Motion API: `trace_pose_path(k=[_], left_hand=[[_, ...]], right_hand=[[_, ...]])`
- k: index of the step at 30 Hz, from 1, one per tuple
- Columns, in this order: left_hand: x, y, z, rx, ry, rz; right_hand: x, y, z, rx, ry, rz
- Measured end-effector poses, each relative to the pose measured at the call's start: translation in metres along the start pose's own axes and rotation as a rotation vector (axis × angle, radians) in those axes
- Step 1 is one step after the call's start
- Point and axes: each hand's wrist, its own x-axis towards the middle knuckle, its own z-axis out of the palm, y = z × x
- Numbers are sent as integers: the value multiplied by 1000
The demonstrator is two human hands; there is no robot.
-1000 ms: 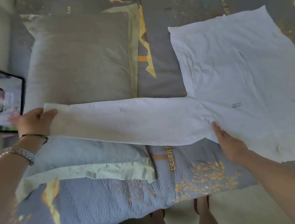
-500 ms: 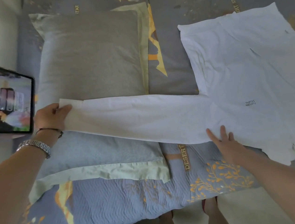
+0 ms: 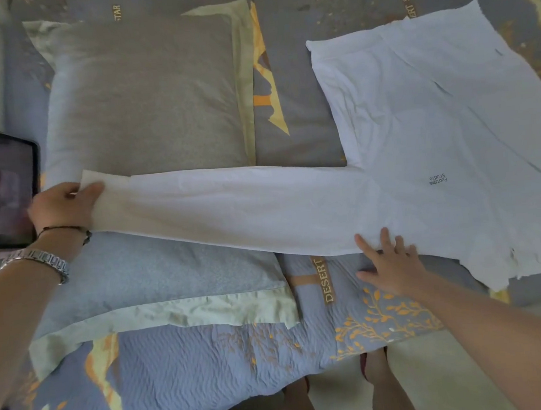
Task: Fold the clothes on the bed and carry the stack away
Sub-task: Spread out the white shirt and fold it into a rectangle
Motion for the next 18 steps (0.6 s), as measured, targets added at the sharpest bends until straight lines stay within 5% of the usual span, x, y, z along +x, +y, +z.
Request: trace_pose_path(k=[4, 8, 13, 18], left_hand=[[-11, 19, -4, -74, 23, 0], [-28, 53, -10, -180, -34, 45], [-69, 103, -9, -655, -368, -75], [-106, 137, 0, -755, -530, -83]], right_hand=[[-4, -18, -43, 114, 327, -37], [-20, -68, -105, 486, 560, -319], [-45, -135, -178, 1193, 297, -598], [-57, -156, -201, 1280, 236, -717]])
